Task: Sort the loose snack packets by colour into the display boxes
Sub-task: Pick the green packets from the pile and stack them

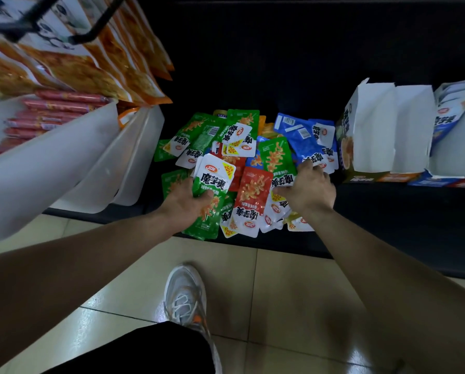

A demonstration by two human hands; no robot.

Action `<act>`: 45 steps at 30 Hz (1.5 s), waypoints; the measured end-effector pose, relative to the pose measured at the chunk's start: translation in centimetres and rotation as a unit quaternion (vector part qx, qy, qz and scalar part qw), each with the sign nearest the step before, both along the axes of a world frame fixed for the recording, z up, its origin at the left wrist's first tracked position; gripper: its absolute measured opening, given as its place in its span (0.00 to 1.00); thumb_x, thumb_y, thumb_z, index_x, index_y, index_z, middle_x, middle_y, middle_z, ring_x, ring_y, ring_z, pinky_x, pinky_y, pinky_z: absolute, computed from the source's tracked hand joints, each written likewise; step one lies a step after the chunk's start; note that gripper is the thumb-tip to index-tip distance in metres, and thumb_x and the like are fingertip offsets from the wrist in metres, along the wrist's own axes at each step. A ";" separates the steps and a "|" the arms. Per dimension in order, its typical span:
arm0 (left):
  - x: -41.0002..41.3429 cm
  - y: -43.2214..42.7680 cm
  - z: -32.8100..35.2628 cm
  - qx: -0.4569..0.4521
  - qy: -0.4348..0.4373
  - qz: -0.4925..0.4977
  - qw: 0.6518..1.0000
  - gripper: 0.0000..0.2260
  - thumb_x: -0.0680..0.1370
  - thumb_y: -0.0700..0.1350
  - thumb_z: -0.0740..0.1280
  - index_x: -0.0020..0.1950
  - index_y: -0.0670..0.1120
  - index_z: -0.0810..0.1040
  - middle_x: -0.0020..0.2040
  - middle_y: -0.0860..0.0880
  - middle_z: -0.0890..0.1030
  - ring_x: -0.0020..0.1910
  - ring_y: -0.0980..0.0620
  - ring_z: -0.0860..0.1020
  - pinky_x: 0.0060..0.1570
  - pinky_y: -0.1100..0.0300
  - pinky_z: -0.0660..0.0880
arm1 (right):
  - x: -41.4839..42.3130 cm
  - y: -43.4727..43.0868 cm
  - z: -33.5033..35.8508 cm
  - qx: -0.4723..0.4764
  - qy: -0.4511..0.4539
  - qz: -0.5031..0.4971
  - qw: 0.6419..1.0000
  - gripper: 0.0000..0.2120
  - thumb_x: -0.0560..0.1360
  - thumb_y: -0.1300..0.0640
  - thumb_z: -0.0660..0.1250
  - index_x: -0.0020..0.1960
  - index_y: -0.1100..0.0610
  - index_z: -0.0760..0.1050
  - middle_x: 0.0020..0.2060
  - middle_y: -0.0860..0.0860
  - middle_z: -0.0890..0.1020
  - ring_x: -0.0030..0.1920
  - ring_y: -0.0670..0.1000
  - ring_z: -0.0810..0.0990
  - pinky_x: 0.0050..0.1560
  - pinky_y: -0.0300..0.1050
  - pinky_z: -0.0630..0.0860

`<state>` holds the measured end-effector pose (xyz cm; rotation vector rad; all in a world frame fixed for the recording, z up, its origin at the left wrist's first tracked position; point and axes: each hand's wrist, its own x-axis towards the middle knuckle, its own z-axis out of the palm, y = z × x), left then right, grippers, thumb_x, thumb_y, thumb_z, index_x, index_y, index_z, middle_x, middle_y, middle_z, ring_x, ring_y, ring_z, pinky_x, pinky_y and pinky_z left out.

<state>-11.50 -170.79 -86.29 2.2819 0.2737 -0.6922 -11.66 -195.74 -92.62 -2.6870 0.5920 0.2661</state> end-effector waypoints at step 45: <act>3.6 3.0 -0.2 -0.077 -0.075 0.119 0.987 0.16 0.79 0.48 0.69 0.64 0.45 0.72 0.53 0.48 0.80 0.51 0.48 0.80 0.49 0.55 0.75 | 6.5 6.0 0.6 -0.077 -0.049 0.281 0.955 0.21 0.83 0.46 0.56 0.72 0.55 0.67 0.70 0.55 0.71 0.70 0.60 0.67 0.68 0.60 0.66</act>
